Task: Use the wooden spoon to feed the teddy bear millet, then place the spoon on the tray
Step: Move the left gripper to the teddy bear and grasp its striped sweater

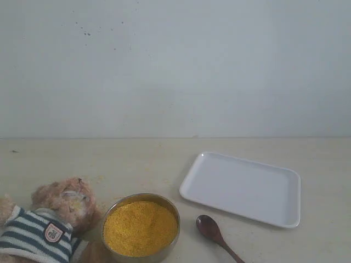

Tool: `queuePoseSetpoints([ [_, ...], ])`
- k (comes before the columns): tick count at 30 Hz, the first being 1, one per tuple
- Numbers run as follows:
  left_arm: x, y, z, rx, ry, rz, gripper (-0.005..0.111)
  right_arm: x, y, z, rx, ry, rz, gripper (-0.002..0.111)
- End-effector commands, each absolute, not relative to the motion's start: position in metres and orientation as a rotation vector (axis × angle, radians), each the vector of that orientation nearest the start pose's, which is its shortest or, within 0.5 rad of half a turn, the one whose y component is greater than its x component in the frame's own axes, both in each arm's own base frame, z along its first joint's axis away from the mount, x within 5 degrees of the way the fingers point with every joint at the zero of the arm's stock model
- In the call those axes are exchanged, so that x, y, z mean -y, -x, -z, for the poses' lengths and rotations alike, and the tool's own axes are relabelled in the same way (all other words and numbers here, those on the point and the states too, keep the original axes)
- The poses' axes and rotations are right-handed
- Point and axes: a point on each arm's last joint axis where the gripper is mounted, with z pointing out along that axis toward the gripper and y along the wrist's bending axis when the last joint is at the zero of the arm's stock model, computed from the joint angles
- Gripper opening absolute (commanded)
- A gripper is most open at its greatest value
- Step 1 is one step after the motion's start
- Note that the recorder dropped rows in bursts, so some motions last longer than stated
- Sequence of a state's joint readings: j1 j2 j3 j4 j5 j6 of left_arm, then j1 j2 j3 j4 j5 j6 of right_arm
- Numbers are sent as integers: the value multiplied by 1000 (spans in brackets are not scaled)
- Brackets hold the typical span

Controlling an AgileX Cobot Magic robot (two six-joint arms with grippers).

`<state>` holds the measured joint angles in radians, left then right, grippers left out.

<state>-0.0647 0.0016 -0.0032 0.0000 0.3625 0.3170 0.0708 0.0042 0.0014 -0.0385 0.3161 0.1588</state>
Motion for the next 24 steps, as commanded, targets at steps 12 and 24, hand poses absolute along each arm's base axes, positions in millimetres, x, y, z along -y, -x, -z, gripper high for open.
queuePoseSetpoints([
  [12, 1, -54, -183, -1775, -435, -281, 4, -3, -54, -186, -1788, -54, -125, 0],
  [24, 6, -56, -205, -1567, -165, -24, 4, -3, -54, -186, -1788, -54, -125, 0],
])
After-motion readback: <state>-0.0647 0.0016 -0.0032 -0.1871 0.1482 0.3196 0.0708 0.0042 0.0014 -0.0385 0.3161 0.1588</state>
